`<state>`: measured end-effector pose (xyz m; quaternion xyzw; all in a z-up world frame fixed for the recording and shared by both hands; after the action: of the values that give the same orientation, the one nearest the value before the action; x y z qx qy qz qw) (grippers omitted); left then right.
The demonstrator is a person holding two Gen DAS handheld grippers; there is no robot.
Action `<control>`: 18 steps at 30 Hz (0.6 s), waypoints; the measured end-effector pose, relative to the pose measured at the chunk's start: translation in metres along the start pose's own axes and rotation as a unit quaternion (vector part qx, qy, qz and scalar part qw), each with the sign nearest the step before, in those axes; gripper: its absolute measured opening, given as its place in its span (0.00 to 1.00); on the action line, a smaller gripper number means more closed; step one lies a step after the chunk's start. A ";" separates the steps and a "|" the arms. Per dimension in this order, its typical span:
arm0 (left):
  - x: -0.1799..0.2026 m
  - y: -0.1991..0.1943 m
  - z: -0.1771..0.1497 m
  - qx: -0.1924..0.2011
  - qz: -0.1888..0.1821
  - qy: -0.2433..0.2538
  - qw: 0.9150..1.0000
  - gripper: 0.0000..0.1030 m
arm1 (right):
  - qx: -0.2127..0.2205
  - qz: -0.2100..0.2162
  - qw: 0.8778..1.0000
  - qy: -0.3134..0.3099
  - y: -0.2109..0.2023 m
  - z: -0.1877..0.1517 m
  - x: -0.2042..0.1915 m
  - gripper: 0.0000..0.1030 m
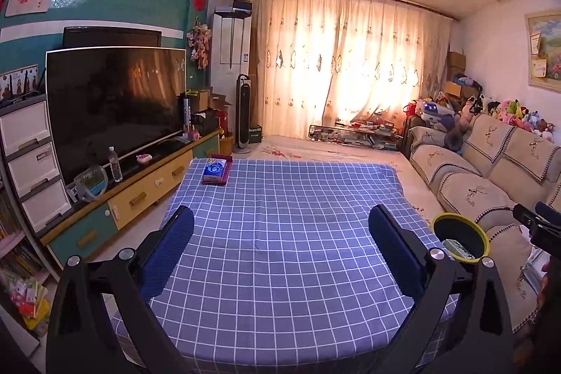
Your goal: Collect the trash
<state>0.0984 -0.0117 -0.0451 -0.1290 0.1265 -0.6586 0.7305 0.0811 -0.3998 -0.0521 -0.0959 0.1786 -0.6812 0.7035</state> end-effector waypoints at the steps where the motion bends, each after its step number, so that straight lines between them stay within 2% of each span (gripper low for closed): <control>1: 0.000 0.000 -0.001 -0.001 0.000 0.001 1.000 0.95 | 0.000 0.000 1.000 0.000 0.000 0.000 0.000 0.93; 18: 0.013 0.008 -0.002 -0.014 -0.010 0.011 1.000 0.95 | -0.003 0.006 1.000 0.006 0.004 -0.001 0.001 0.93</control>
<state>0.1068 -0.0240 -0.0498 -0.1338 0.1424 -0.6656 0.7203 0.0846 -0.4002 -0.0551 -0.0925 0.1851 -0.6771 0.7062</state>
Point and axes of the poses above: each gripper's, at about its wrist camera, not at the fingertips, and y roughly the way its jaws point, x to its right, z to its top, the point moved 8 cm from there along y, roughly the way its jaws point, and after that the axes turned 11 degrees about z, right-handed, at the moved point
